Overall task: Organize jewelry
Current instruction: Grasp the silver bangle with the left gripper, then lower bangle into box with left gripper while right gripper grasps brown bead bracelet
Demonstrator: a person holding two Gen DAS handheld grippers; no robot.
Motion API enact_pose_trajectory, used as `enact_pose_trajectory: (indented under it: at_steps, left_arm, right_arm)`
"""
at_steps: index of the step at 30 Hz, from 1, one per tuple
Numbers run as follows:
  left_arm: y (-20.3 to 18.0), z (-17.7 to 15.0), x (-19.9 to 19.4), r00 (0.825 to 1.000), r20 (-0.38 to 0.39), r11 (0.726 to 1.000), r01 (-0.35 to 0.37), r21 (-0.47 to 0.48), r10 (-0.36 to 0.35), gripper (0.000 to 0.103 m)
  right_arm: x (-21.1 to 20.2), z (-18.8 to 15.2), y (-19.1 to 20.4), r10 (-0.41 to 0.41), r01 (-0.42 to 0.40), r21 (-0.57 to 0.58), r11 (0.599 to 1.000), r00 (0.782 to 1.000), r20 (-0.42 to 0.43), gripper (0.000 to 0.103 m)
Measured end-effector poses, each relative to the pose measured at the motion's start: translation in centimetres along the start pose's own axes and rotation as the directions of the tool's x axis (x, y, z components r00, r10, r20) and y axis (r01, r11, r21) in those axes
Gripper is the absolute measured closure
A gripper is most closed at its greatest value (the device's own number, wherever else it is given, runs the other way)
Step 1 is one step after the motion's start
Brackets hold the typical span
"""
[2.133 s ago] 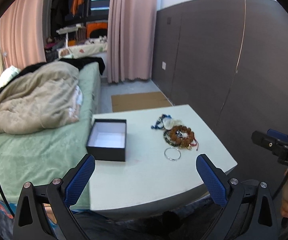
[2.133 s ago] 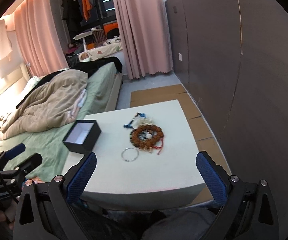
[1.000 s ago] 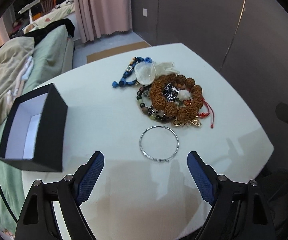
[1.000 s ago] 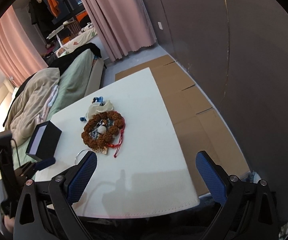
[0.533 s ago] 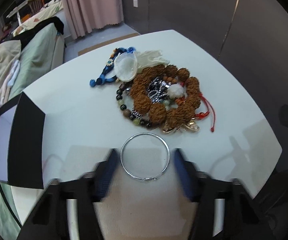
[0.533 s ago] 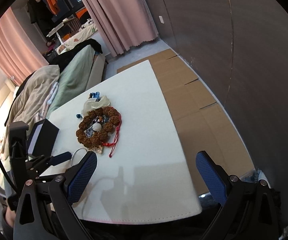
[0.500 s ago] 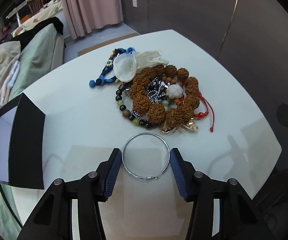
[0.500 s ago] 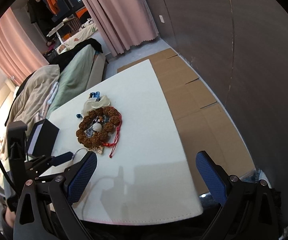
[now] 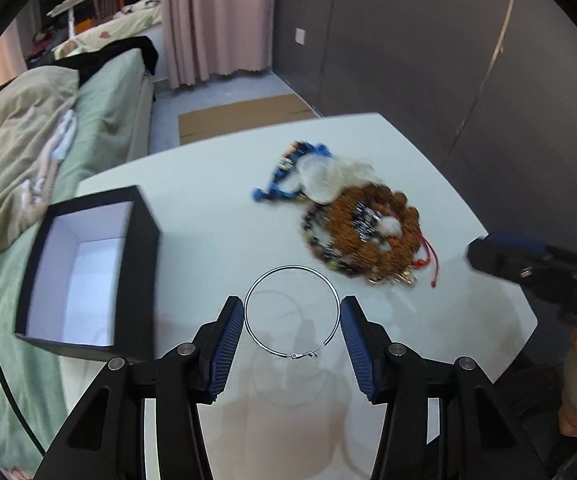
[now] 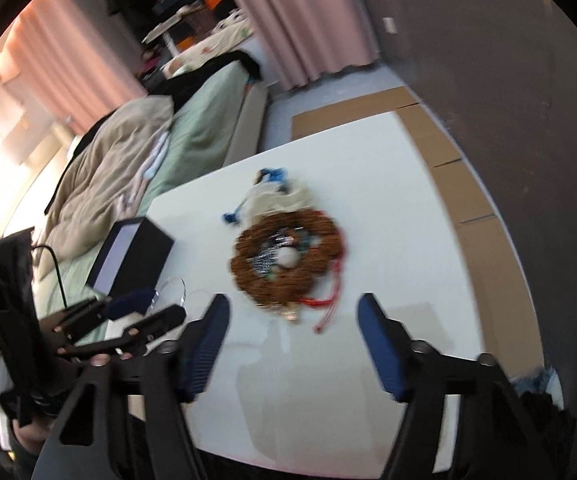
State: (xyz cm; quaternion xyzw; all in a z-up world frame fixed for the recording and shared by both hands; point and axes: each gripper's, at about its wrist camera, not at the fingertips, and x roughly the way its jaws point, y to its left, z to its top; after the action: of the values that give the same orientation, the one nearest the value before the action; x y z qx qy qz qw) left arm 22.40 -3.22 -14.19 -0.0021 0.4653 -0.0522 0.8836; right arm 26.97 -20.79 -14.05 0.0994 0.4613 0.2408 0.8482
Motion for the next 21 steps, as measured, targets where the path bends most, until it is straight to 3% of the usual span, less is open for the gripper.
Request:
enact_pose_trajectory:
  at_steps: [2, 7, 17, 19, 20, 21]
  left_arm:
    - [1.1, 0.1, -0.7, 1.0, 0.017, 1.0, -0.002, -0.016, 0.003, 0.051]
    - [3.7, 0.1, -2.4, 0.999, 0.048, 0.998, -0.003, -0.059, 0.006, 0.051]
    - [8.8, -1.0, -5.1, 0.995, 0.091, 0.992, -0.018, -0.129, 0.03, 0.051]
    - [9.6, -1.3, -5.5, 0.995, 0.094, 0.99, -0.02, -0.143, 0.034, 0.051]
    - [10.1, -1.4, -5.6, 0.995, 0.095, 0.988, -0.02, -0.152, 0.035, 0.051]
    - [10.6, -1.5, -5.8, 0.994, 0.098, 0.987, -0.022, -0.16, 0.039, 0.051]
  right_arm:
    - [0.8, 0.3, 0.9, 0.02, -0.021, -0.017, 1.0, 1.0, -0.022, 0.054]
    - [3.2, 1.4, 2.8, -0.003, -0.002, -0.066, 0.998, 0.997, -0.071, 0.055]
    - [8.5, 2.7, 6.2, -0.178, 0.141, -0.216, 0.966, 0.97, -0.164, 0.056]
    - [9.5, 2.8, 6.6, -0.23, 0.183, -0.243, 0.953, 0.956, -0.182, 0.064]
    - [9.8, 2.8, 6.6, -0.242, 0.192, -0.248, 0.949, 0.952, -0.19, 0.077]
    - [9.9, 2.8, 6.5, -0.239, 0.19, -0.237, 0.953, 0.95, -0.198, 0.079]
